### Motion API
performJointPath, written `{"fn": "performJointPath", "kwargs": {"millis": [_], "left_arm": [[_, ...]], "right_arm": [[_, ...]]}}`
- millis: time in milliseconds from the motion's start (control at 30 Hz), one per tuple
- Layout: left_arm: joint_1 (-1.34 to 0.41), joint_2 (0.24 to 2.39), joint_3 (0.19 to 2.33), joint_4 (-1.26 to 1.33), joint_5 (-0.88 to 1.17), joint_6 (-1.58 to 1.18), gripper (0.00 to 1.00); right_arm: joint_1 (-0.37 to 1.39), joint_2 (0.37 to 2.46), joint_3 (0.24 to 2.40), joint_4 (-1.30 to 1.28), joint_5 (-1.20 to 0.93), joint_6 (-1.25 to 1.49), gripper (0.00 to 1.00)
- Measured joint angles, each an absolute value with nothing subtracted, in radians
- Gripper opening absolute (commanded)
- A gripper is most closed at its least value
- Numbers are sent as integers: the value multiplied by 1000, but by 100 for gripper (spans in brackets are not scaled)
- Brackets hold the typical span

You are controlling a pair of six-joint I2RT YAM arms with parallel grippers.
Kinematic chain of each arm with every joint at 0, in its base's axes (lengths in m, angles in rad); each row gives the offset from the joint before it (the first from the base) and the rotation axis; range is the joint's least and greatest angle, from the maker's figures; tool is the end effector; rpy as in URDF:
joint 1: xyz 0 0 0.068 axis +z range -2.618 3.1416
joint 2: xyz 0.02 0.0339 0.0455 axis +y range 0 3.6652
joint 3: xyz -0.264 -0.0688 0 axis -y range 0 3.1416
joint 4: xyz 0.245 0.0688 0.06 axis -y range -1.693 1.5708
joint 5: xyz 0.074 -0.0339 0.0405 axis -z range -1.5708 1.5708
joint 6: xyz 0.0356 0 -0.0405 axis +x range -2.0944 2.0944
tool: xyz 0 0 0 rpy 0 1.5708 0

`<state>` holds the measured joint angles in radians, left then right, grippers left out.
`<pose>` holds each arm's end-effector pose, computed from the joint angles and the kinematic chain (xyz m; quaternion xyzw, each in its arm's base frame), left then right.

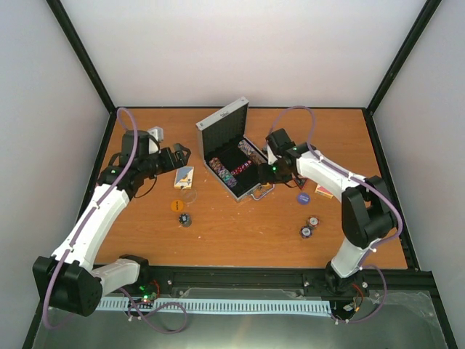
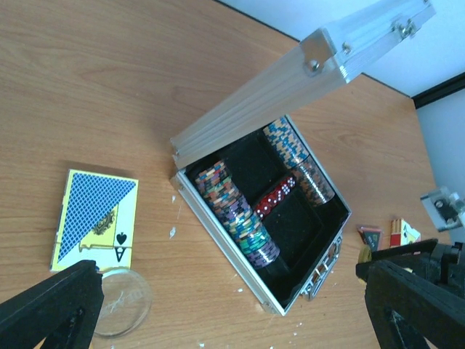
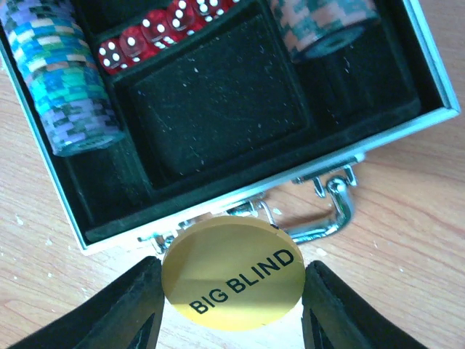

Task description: Pack up texas hold em set

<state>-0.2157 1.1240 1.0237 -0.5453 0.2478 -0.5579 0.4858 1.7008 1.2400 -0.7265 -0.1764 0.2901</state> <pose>0.2349 -0.0604 0.3215 -0.0969 0.8845 -0.2695 0.3684 0.2988 0.1648 0.2189 -0.1122 0.9715 0.1519 0.1430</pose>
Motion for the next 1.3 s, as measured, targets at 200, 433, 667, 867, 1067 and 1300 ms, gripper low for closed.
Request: {"fn": "performJointPath", "kwargs": {"millis": [200, 433, 667, 867, 1067, 1300], "left_arm": [[-216, 1116, 981, -545, 255, -542, 100], [-216, 1047, 952, -538, 255, -534, 100], [-216, 1028, 950, -514, 255, -534, 100], [-216, 1028, 950, -512, 255, -533, 100], [-216, 1028, 950, -512, 256, -532, 100], [-216, 1032, 950, -509, 257, -532, 100]], "right_arm": [[511, 1743, 1301, -720, -178, 308, 51], [537, 1788, 1381, -713, -180, 312, 51], [557, 1857, 1436, -714, -179, 311, 52], [566, 1903, 1439, -702, -178, 317, 52], [566, 1943, 1448, -691, -162, 320, 52], [566, 2013, 1499, -687, -141, 319, 56]]}}
